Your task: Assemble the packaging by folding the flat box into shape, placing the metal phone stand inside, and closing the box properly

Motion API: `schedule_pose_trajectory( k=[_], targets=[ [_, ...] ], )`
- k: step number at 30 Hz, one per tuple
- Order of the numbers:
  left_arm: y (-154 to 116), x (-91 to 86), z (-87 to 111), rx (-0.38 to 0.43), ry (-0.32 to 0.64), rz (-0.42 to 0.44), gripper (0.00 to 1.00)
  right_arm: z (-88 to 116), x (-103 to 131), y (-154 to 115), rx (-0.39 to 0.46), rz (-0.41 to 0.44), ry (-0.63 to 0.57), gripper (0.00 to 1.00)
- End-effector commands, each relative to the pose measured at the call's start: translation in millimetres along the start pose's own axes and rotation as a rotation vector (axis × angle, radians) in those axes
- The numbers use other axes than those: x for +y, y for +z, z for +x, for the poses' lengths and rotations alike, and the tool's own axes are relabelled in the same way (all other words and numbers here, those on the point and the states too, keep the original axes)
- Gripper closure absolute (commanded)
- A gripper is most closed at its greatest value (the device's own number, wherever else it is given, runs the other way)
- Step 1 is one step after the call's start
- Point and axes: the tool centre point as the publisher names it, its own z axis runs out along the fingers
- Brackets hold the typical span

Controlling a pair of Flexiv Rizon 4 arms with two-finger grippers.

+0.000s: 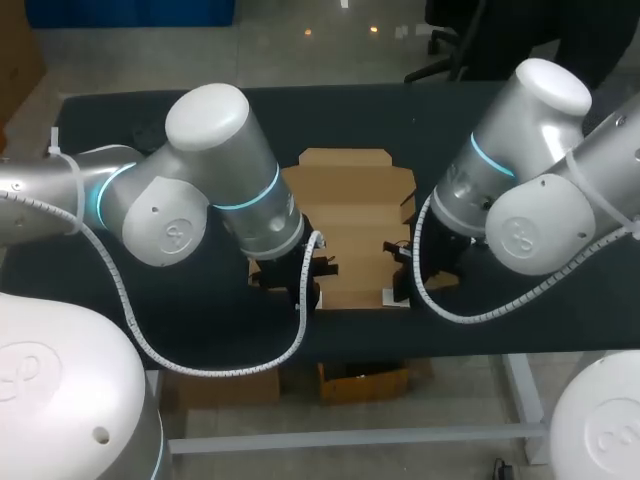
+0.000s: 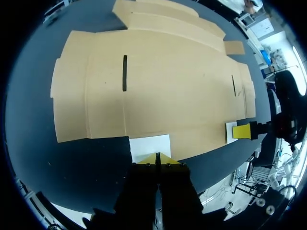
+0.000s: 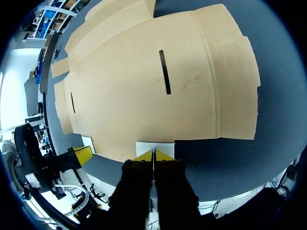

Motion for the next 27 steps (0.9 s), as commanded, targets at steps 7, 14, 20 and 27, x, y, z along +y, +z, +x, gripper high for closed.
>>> schedule_pose_trajectory(
  k=[7,14,20,27],
  targets=[
    [-22.6,0.0,-2.2,-0.027,0.002,0.036,1.00,-13.1,-9.0,-35.0,0.034,-0.097,0.024,1.00],
    [-36.1,-7.0,-8.7,-0.012,-0.002,0.039,1.00,-24.2,-5.0,-43.8,0.074,-0.102,0.033,1.00],
    [-46.5,-10.2,-12.6,-0.026,-0.011,0.061,1.00,-31.6,-2.3,-53.4,0.094,-0.118,0.053,1.00],
    [-58.8,-18.0,-21.6,0.022,0.000,0.059,1.00,-42.8,2.7,-64.4,0.131,-0.133,0.068,1.00]
  ],
)
